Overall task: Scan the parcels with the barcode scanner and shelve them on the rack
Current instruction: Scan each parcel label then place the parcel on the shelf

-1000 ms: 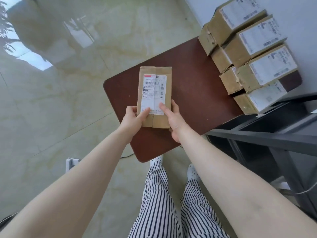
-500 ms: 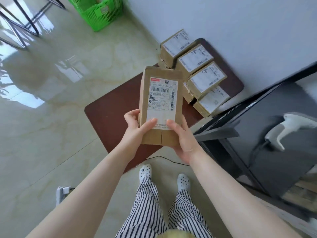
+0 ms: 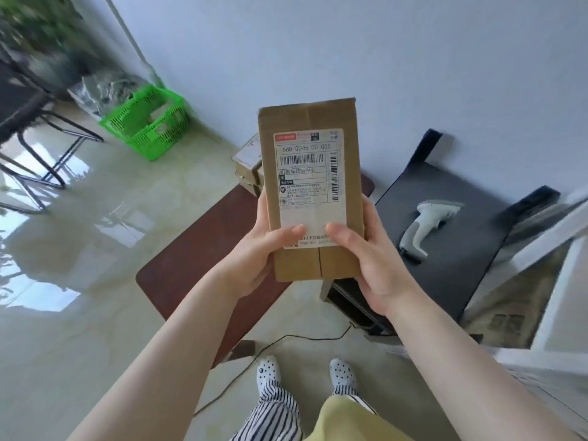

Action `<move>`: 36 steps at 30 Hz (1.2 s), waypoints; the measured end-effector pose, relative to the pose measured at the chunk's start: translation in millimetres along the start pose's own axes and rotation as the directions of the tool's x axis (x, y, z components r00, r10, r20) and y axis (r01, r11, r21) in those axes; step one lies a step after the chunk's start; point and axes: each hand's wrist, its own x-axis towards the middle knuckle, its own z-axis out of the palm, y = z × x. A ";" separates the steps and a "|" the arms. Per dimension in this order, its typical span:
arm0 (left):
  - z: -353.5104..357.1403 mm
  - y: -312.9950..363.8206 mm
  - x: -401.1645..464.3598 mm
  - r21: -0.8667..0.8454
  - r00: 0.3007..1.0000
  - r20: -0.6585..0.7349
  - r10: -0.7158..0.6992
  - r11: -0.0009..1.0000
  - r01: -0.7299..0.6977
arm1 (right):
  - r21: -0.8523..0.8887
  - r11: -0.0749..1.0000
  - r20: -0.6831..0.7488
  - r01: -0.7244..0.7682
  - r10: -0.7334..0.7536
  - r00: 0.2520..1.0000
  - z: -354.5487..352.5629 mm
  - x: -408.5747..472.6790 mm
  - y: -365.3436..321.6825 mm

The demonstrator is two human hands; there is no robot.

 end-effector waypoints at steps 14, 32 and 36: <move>47.9 -8.9 28.9 0.060 0.977 -0.215 0.010 0.998 0.003 | -0.322 0.944 -0.602 -0.077 -0.142 0.786 -122.6 25.1 18.9; 14.2 -26.1 8.6 0.050 0.937 -0.342 -0.063 0.995 0.085 | -0.436 0.649 -0.794 -0.624 0.050 0.606 -189.5 102.2 93.1; 6.4 -25.0 8.1 0.055 0.943 -0.328 -0.062 0.995 0.084 | -0.310 0.824 -0.796 -0.474 0.048 0.604 -181.6 96.3 70.4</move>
